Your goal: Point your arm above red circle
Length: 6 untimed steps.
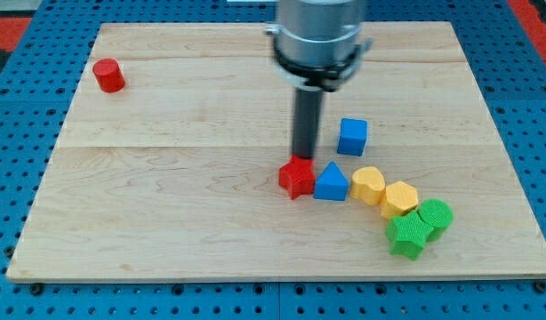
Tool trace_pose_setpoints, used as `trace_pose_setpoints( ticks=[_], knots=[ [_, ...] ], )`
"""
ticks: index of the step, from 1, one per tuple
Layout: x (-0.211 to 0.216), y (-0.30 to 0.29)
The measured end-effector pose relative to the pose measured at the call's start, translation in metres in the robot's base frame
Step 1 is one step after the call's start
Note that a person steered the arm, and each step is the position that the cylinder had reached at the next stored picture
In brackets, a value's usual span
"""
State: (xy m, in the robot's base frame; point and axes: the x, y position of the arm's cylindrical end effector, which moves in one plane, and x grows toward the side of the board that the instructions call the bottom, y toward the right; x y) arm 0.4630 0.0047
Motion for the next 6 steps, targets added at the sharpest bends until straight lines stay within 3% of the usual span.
trace_pose_setpoints(
  ticks=[1, 3, 5, 6],
  knots=[
    [-0.023, -0.072],
    [-0.128, -0.163],
    [-0.194, -0.25],
    [-0.164, -0.278]
  ],
)
